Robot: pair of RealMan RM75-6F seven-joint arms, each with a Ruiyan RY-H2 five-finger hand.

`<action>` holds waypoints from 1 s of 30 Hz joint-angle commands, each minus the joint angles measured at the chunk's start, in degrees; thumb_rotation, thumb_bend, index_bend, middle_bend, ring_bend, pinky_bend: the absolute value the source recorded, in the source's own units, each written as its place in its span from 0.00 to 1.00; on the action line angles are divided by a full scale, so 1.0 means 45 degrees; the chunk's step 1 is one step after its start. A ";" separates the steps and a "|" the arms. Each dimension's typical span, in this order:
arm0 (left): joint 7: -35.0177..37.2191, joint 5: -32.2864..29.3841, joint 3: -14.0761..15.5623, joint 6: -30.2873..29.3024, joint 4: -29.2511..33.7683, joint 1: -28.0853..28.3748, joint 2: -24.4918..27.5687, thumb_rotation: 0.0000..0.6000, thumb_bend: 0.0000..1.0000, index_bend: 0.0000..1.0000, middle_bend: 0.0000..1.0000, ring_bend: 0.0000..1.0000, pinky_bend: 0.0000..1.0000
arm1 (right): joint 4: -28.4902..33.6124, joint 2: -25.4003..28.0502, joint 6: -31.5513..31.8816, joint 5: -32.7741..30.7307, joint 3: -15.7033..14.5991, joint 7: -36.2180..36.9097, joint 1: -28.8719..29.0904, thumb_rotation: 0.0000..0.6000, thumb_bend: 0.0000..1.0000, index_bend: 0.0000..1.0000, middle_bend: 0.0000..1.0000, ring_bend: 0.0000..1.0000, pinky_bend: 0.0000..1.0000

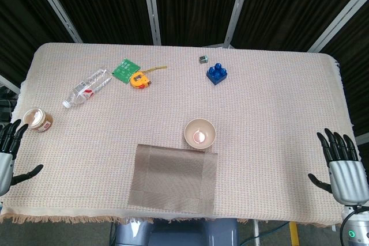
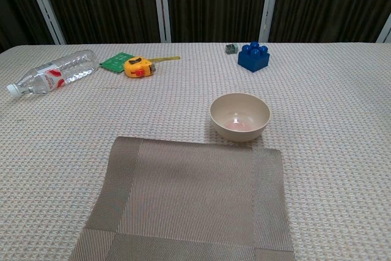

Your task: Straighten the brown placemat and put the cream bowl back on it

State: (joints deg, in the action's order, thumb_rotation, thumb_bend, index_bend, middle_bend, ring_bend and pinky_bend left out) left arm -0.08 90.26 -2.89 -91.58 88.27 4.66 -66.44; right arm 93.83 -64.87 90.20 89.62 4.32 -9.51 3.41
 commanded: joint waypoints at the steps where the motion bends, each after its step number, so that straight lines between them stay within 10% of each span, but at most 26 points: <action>1: 0.0052 -0.0069 -0.0017 0.0051 -0.0008 -0.0004 0.0016 1.00 0.00 0.00 0.00 0.00 0.00 | -0.0001 -0.0022 -0.0063 -0.0011 -0.0016 -0.0032 0.0021 1.00 0.00 0.00 0.00 0.00 0.00; 9: 0.0015 -0.0233 -0.0016 0.0175 -0.0114 -0.0023 -0.0043 1.00 0.00 0.00 0.00 0.00 0.00 | 0.0113 -0.0140 -0.1035 -0.0146 -0.0158 -0.0069 0.0408 1.00 0.00 0.00 0.00 0.00 0.00; 18: -0.0790 -0.0544 -0.0162 0.0301 -0.0507 0.0034 -0.0497 1.00 0.00 0.00 0.00 0.00 0.00 | 0.1445 0.0069 -0.5909 -0.0738 0.0794 -0.1390 0.3819 1.00 0.00 0.02 0.00 0.00 0.00; 30: -0.0809 -0.1058 -0.0317 0.0786 -0.0756 0.0182 -0.0691 1.00 0.00 0.00 0.00 0.00 0.00 | 0.0593 -0.2736 -1.0490 -0.3991 0.1983 -0.4095 0.8033 1.00 0.07 0.29 0.00 0.00 0.00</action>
State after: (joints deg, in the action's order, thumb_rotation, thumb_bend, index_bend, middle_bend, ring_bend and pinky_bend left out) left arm -3.81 85.71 -4.31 -88.22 85.06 5.48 -69.54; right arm 99.15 -73.13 45.50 74.40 12.11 -24.80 36.67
